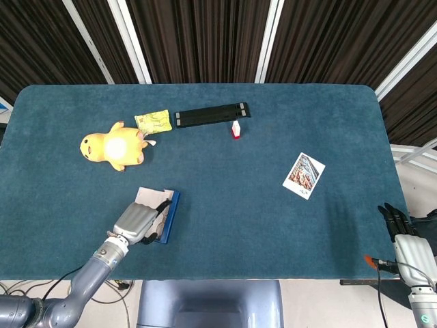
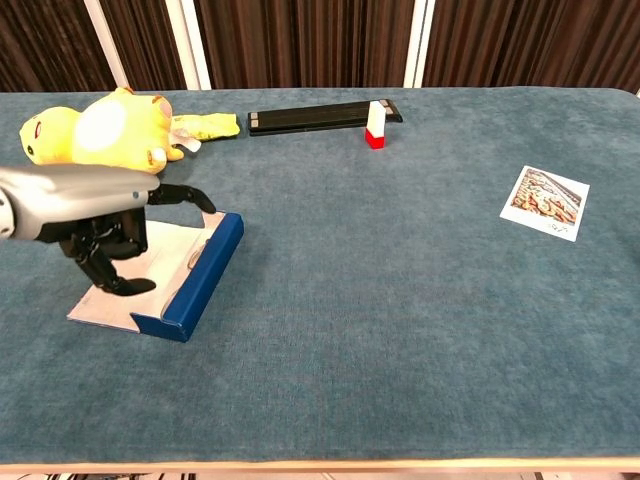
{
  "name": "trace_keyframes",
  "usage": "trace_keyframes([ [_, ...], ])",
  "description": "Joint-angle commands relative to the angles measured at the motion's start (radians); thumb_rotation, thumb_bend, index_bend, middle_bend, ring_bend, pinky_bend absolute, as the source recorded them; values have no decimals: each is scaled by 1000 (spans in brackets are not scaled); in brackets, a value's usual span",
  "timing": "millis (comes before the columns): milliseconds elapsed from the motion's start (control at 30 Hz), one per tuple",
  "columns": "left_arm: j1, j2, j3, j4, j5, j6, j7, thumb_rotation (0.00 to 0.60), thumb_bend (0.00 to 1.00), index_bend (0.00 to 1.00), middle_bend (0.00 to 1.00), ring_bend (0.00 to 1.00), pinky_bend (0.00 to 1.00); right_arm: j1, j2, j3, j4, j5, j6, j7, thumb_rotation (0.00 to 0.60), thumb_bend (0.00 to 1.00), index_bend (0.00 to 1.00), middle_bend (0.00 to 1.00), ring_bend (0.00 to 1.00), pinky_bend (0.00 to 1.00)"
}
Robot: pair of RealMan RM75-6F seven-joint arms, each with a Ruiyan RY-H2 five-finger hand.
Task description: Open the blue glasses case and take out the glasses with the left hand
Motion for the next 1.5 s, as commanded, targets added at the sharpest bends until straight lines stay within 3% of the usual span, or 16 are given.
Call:
trace_keyframes([
  [33, -86, 31, -4, 18, -104, -53, 101, 600, 321, 69, 947, 807, 902, 1, 0, 1, -1, 2, -2, -2, 600, 129, 0, 0, 0, 199],
  [167, -209, 24, 9, 59, -269, -89, 236, 600, 402, 54, 949, 811, 910, 1, 0, 2, -3, 8, -5, -2, 600, 129, 0, 0, 0, 199],
  [333, -289, -31, 12, 116, -356, -82, 284, 600, 509, 53, 952, 816, 911, 2, 3, 3, -7, 16, -10, 0, 600, 129, 0, 0, 0, 199],
  [767, -323, -97, 28, 169, -314, -65, 241, 600, 524, 46, 953, 816, 911, 3, 7, 2, -10, 17, -15, 5, 600, 129, 0, 0, 0, 199],
  [1067, -349, -119, 67, 176, -341, -67, 244, 600, 526, 46, 953, 816, 911, 2, 7, 2, -10, 17, -14, 4, 600, 129, 0, 0, 0, 199],
  [1300, -351, -80, 85, 156, -339, -46, 229, 600, 539, 125, 956, 818, 911, 2, 8, 2, -10, 18, -15, 6, 600, 129, 0, 0, 0, 199],
  [1500, -340, -5, 134, 119, -368, -43, 221, 600, 539, 173, 959, 820, 911, 2, 7, 1, -11, 16, -15, 3, 600, 128, 0, 0, 0, 199],
])
